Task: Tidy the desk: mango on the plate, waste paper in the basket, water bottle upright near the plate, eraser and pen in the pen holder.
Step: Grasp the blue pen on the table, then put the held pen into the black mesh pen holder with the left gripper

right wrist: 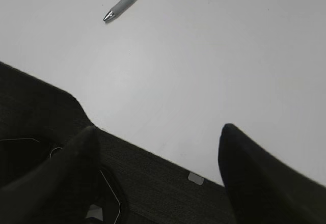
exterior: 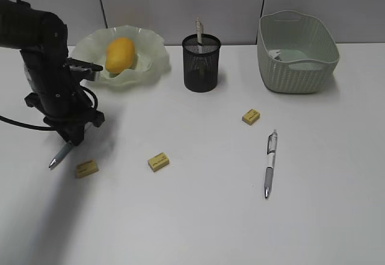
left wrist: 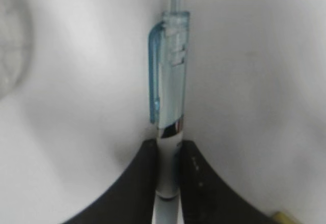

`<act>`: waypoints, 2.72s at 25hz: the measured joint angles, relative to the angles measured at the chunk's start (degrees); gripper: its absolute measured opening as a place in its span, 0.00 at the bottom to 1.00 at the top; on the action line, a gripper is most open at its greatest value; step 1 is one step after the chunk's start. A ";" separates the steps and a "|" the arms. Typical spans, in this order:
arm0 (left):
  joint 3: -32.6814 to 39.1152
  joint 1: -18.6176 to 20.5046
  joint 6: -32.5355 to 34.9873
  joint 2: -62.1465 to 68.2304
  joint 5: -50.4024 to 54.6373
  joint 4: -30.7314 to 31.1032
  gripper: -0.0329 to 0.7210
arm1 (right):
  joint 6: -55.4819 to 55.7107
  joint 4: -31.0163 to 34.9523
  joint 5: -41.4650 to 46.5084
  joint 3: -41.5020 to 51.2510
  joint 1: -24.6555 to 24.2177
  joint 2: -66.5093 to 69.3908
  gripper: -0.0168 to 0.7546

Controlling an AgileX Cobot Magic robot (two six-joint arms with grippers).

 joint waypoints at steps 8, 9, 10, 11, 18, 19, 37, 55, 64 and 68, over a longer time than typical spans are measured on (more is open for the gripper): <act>0.42 -4.21 0.04 -3.21 -1.54 -3.44 0.18 | 0.00 0.00 0.00 0.00 0.00 0.00 0.76; -0.01 -4.41 0.04 -4.32 -1.54 -3.65 0.18 | 0.00 0.00 0.00 0.00 0.00 0.00 0.76; -0.70 -4.41 0.04 -5.07 -1.60 -3.95 0.18 | 0.00 0.00 0.00 0.00 0.00 0.00 0.76; -1.59 -4.41 0.04 -5.67 -1.67 -4.54 0.18 | 0.00 0.00 0.00 0.00 0.00 0.00 0.76; -10.06 -4.41 0.04 -9.32 -3.10 -11.91 0.18 | 0.00 0.00 0.00 0.00 0.00 0.00 0.76; -11.39 -4.41 0.04 -9.37 -3.17 -13.44 0.18 | 0.00 0.00 0.00 0.00 0.00 0.00 0.76; -17.55 -13.87 2.67 -7.46 -42.75 -18.82 0.18 | 0.00 0.00 0.00 0.00 0.00 0.00 0.76; -17.55 -15.04 2.15 5.51 -63.52 -20.82 0.18 | 0.00 0.00 0.00 0.00 0.00 0.00 0.76; -17.55 -15.39 1.90 9.68 -63.59 -21.77 0.22 | 0.00 0.00 0.00 0.00 0.00 0.00 0.76; -17.55 -15.39 1.84 9.75 -64.10 -21.77 0.40 | 0.00 0.00 0.00 0.00 0.00 0.00 0.76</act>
